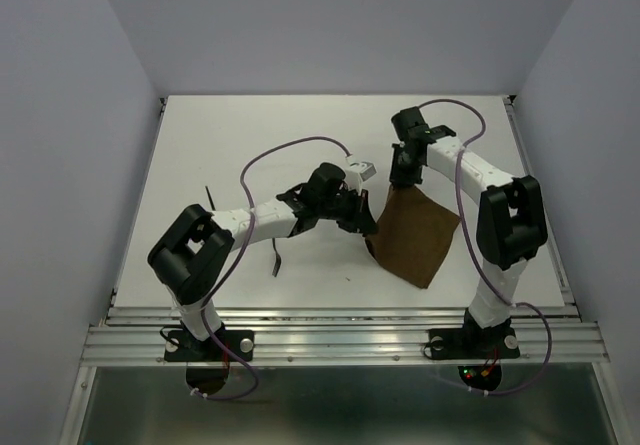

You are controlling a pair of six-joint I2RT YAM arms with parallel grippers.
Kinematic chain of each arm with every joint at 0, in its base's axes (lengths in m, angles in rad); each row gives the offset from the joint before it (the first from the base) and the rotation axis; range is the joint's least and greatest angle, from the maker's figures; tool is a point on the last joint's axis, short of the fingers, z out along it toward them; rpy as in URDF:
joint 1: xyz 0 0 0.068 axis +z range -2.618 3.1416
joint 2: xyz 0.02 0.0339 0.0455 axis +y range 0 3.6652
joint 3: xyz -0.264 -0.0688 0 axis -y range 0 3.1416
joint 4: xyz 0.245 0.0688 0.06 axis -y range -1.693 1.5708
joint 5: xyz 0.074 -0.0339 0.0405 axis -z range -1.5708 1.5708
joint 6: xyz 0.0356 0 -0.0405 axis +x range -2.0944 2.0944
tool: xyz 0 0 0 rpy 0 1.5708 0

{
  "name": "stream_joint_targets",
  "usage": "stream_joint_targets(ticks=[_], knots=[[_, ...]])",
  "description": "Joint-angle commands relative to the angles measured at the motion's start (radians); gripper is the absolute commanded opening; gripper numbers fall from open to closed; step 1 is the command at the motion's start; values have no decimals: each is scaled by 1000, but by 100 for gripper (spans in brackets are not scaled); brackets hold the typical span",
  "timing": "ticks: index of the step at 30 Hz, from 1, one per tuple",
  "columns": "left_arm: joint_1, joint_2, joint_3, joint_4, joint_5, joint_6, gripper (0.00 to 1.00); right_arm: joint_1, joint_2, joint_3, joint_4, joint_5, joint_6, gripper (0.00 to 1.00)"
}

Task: Fold the napkin into a case and place the utensils inside
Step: Turn over the upper triangle folded napkin at the center of the board.

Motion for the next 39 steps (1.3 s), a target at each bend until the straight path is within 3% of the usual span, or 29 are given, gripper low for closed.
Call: stream_joint_targets(ticks=[1, 14, 23, 31, 39], knots=[[-18, -58, -68, -49, 112, -12, 0, -2, 65, 96, 172, 114, -32, 1], [-13, -27, -171, 1, 15, -53, 0, 59, 188, 167, 177, 96, -29, 1], [-10, 22, -258, 113, -26, -111, 0, 135, 255, 205, 154, 268, 54, 1], [-2, 59, -286, 146, -35, -110, 0, 193, 307, 234, 148, 274, 74, 1], [13, 28, -310, 143, -46, -95, 0, 202, 260, 202, 151, 327, 131, 1]])
